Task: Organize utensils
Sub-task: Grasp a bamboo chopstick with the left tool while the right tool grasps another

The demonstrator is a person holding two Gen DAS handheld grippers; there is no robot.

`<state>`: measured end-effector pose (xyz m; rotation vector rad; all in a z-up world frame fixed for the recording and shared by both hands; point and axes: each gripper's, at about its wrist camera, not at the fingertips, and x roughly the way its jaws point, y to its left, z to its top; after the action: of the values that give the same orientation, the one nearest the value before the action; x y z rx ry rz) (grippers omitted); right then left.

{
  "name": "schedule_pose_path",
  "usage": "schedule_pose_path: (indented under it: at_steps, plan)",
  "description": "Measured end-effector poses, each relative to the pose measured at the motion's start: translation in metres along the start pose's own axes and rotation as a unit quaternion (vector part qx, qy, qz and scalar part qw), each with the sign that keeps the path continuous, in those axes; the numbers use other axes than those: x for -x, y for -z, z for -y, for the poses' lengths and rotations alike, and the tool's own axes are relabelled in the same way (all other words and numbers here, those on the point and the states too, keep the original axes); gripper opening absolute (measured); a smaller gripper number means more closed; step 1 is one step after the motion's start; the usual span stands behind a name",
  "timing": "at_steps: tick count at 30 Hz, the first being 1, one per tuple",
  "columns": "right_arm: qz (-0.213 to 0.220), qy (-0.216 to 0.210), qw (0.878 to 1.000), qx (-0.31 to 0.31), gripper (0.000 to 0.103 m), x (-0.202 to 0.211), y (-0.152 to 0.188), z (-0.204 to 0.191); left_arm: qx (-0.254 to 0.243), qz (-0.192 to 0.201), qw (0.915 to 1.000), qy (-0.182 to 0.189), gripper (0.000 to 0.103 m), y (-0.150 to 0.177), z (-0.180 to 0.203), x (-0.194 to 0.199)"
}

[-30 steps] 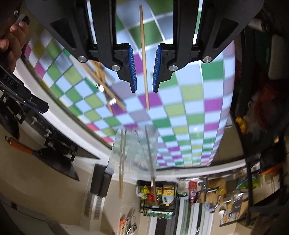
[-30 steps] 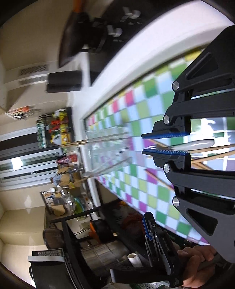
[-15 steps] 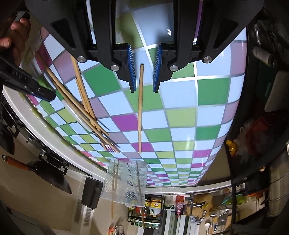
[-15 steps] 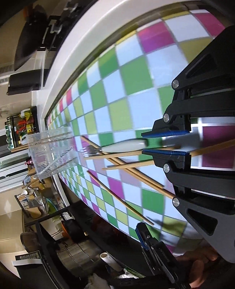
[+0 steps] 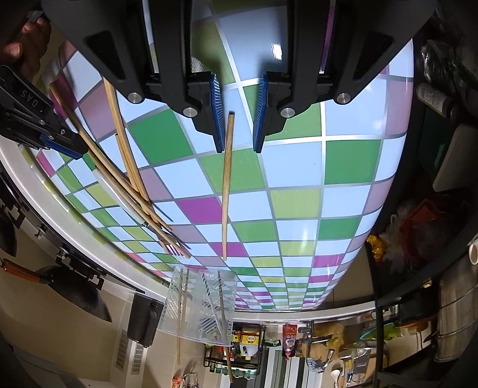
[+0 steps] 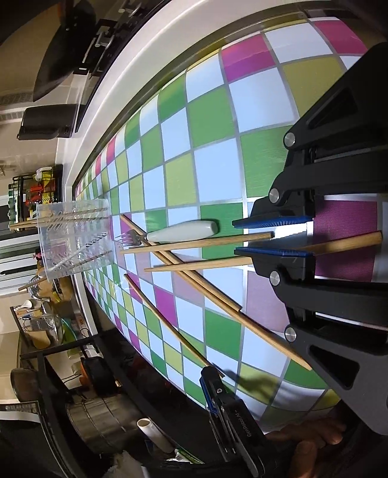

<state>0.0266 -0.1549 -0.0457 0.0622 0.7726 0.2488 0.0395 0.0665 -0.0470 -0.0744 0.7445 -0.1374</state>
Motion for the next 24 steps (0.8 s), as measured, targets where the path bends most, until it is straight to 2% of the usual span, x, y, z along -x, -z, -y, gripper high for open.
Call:
schedule_pose_path:
  at_steps: [13,20,24]
  plan:
    - [0.04,0.027,0.999,0.025,0.006,-0.003,0.005,-0.007,-0.029,0.018,0.9993,-0.015,0.02,0.004,0.013,-0.001]
    - [0.053,0.032,0.998,0.027,0.006,-0.005,0.005,-0.007,-0.04,0.031,0.9985,-0.02,0.01,0.006,0.017,-0.001]
    - [0.054,0.032,0.998,0.027,0.006,-0.005,0.005,-0.007,-0.042,0.037,0.9982,-0.02,0.01,0.007,0.017,-0.001]
